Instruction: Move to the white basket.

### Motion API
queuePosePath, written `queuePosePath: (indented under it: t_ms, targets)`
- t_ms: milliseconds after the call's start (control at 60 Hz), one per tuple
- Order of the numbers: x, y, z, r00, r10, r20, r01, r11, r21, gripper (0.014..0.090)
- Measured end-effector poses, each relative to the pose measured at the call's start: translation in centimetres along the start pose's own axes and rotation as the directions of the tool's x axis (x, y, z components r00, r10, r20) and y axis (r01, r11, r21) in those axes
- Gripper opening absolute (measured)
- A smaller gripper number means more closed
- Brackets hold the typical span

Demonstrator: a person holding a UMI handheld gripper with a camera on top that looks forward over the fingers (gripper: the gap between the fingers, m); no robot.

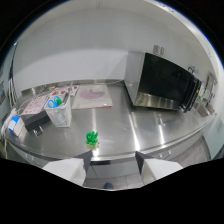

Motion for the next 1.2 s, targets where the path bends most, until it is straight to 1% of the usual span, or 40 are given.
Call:
queuePosePath:
  t_ms: [167, 217, 283, 400, 500, 517, 550, 583, 733, 800, 900, 967, 1200]
  targets:
    - [-3.8, 0.8, -0.9, 0.999, -0.018, 0.050, 0.018, 1.000, -0.010, 0.0844]
    - [-5.5, 1.0, -1.3, 0.997, -0.019, 0.074, 0.020, 1.000, -0.012, 0.0843]
    - [-7.9, 0.9, -1.8, 0.992, -0.027, 0.123, 0.030, 0.999, -0.020, 0.0843]
    - [-12.5, 0.6, -2.3, 0.982, -0.045, 0.183, 0.047, 0.999, -0.007, 0.0847]
    - [-16.0, 0.1, -2.4, 0.972, -0.066, 0.227, 0.065, 0.998, 0.011, 0.0842]
    - [-16.2, -0.3, -2.6, 0.970, -0.068, 0.234, 0.069, 0.998, 0.003, 0.0842]
    - [-17.2, -0.3, -2.1, 0.968, -0.071, 0.240, 0.070, 0.997, 0.016, 0.0842]
    - [-17.7, -0.7, -2.0, 0.966, -0.073, 0.247, 0.072, 0.997, 0.011, 0.0841]
    - [-20.1, -2.2, 0.8, 0.964, -0.073, 0.257, 0.066, 0.997, 0.035, 0.0843]
    - [-20.5, -3.0, 2.5, 0.967, -0.077, 0.244, 0.067, 0.997, 0.048, 0.0844]
    - [-20.6, -4.1, 5.0, 0.975, -0.088, 0.205, 0.078, 0.995, 0.059, 0.0842]
    - [-20.7, -4.6, 6.3, 0.977, -0.090, 0.193, 0.080, 0.995, 0.062, 0.0842]
    - [-21.2, -5.5, 8.9, 0.980, -0.081, 0.181, 0.073, 0.996, 0.048, 0.0842]
